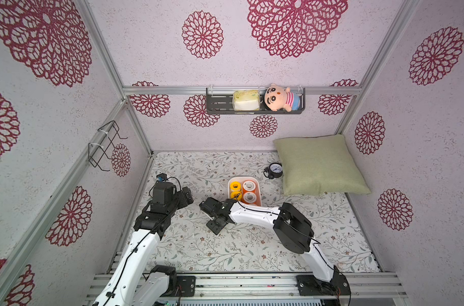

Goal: Put the sealing tape into the storage box
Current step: Pick up the sealing tape at the center of the board, then place the sealing tape in the storage box.

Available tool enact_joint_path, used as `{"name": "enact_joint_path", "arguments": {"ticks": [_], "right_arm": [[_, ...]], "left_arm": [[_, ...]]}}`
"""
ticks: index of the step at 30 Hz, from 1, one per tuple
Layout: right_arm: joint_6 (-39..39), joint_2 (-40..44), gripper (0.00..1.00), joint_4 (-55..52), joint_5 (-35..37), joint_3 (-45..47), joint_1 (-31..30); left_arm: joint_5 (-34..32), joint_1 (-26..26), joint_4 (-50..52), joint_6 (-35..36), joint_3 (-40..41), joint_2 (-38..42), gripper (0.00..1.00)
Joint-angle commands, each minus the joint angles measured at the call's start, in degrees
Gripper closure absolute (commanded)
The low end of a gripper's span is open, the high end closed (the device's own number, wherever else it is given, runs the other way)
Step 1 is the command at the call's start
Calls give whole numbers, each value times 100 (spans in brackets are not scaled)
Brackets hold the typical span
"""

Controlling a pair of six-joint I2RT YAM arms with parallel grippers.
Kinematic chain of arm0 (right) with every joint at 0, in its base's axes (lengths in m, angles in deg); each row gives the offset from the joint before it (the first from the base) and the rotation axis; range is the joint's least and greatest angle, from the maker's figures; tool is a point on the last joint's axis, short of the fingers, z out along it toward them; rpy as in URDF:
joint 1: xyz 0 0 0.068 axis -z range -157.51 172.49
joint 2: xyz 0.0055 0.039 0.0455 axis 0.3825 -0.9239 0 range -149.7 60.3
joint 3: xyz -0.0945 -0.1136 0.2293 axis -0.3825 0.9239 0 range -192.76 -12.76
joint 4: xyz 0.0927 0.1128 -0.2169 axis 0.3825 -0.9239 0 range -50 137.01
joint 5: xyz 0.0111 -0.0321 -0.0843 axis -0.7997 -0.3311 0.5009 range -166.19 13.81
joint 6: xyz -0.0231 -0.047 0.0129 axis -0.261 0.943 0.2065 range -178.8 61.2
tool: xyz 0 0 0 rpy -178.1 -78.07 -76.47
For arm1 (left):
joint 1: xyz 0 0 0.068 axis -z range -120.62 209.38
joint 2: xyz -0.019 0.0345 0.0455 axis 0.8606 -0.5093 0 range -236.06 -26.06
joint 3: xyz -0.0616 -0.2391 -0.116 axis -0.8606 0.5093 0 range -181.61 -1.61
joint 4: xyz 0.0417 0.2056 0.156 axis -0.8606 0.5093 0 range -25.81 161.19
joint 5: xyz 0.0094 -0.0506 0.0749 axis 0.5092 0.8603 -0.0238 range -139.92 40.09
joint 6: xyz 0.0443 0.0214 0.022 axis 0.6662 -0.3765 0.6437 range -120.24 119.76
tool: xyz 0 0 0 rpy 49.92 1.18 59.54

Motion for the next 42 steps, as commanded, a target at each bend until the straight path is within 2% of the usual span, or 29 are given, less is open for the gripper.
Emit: {"name": "enact_joint_path", "arguments": {"ticks": [1,10,19,31,37,42], "right_arm": [[-99,455,37,145,-70,46,8],[-216,1262,37,1141,-988,697,238],[-547,2295,38,2408,-1878,1790,874],[-845,3295,36,2791,-1587,3168,1791],[-822,3380,36,2362,-1020,3303,1877],[-802,3247,36,2181,-904,3251,1868]], "left_arm": [[42,-62,-160,16,3,-32,9],[51,-63,-157,24,-6,-41,9],[87,-67,-153,21,-15,-41,9],[112,-74,-153,32,-23,-67,9],[121,-74,-161,33,-30,-93,9],[147,-80,-162,41,-32,-120,9]]}}
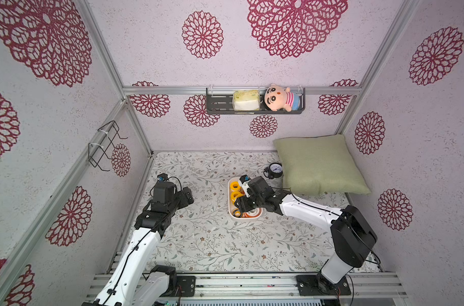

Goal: Put the sealing tape into the storage box
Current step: Place the sealing tape in the storage box.

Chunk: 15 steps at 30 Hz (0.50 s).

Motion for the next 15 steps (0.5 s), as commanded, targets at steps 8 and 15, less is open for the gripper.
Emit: {"name": "enact_joint_path", "arguments": {"ticks": [8,15], "right_arm": [[67,-263,35,-541,551,-489,-161],[147,-639,35,-859,809,-845,-318]], "left_arm": [[74,-59,-157,38,-32,-48,9],[74,-59,-165,40,-28,-67,9]]}}
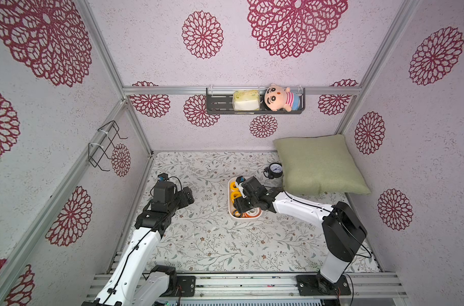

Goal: Put the sealing tape into the storage box
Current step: Place the sealing tape in the storage box.

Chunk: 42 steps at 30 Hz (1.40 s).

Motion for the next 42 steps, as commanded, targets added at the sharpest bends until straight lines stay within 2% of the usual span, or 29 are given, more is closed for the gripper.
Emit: {"name": "enact_joint_path", "arguments": {"ticks": [1,14,27,37,42], "right_arm": [[105,-105,35,-287,292,-266,-87],[202,-566,33,-711,669,-677,-265],[246,-739,31,-808,693,-770,-292],[225,-509,31,-494,609,-637,-301],[208,-306,36,-308,381,-499,-298]], "left_arm": [[25,-59,-133,40,-23,-26,9],[25,-67,-132,40,-23,-35,9],[34,-70,-132,40,-32,-47,9],[37,-76,-124,42,-47,-76,9],[34,-72,-125,40,-41,-68,8]]}}
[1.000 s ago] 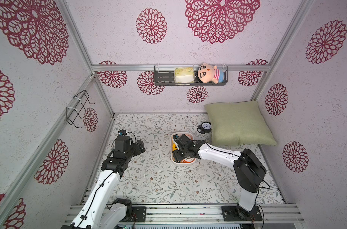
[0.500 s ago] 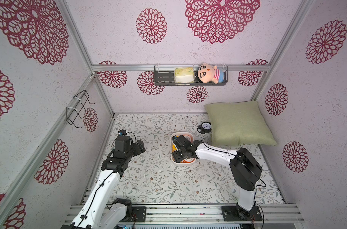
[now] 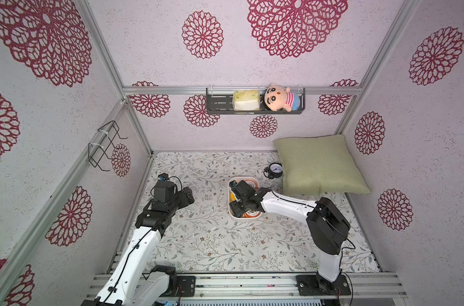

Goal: Put the sealing tape into the storage box
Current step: Place the sealing tape in the storage box.

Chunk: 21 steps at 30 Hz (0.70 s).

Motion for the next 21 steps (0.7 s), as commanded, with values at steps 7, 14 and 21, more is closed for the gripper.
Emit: {"name": "enact_joint_path", "arguments": {"ticks": [7,14,21], "right_arm": [[54,335,47,220,-529,125,-12],[-19,346,62,312,-744,229,4],[-31,422,66,451,-955,325,14]], "left_arm": [[10,-59,-113,40,-32,-17,8],[-4,-57,-112,35,-32,-17,8],[-8,-64,-113,39,-32,-15,8]]}}
